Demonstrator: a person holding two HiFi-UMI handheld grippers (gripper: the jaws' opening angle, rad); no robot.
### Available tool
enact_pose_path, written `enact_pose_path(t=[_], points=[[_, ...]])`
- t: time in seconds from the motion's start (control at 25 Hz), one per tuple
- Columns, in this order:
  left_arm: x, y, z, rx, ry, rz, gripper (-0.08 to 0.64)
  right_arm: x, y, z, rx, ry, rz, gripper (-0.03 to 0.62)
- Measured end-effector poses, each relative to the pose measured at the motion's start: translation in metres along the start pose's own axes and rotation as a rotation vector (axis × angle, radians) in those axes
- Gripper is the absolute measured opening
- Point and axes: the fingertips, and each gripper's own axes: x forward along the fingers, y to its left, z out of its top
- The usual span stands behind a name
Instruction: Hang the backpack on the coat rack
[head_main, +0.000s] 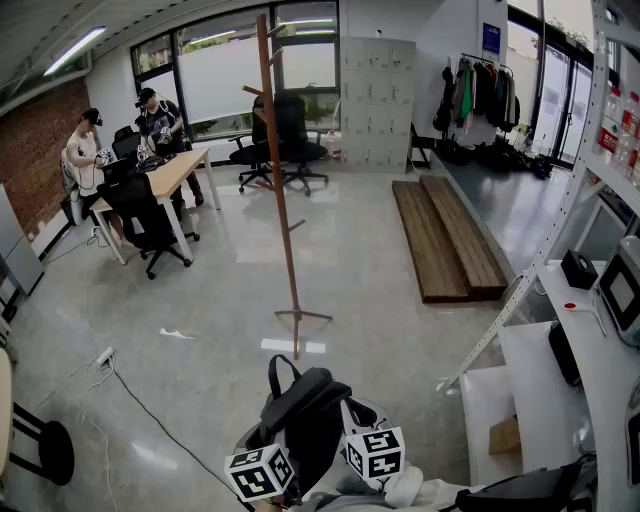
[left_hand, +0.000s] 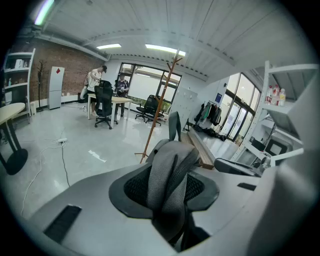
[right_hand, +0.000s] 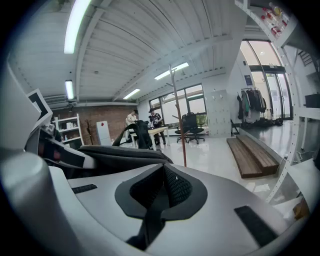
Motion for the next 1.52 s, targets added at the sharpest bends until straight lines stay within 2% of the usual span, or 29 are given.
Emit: enact_pose_path(t=[0.52, 0.88, 1.24, 1.52], points=[[0.016, 0.019, 0.010, -0.006, 0.017, 0.014, 0.130, 0.029, 0.002, 0.007, 0.011, 0.002, 0.003, 0.014], [0.042, 0.029, 0.036, 0.006, 0.000, 0.032, 0.130, 0.070, 0.001, 0.014, 0.013, 0.010, 0.030, 0.014], [0.082, 0.031, 0.058, -0.002, 0.020, 0.045, 0.129, 0.114, -0.018, 0.027, 0.012, 0.033, 0.044, 0.014], [0.114, 0.031, 0.086, -0.014, 0.017, 0.048, 0.129, 0.155, -0.031, 0.049, 0.007, 0.031, 0.065, 0.014]])
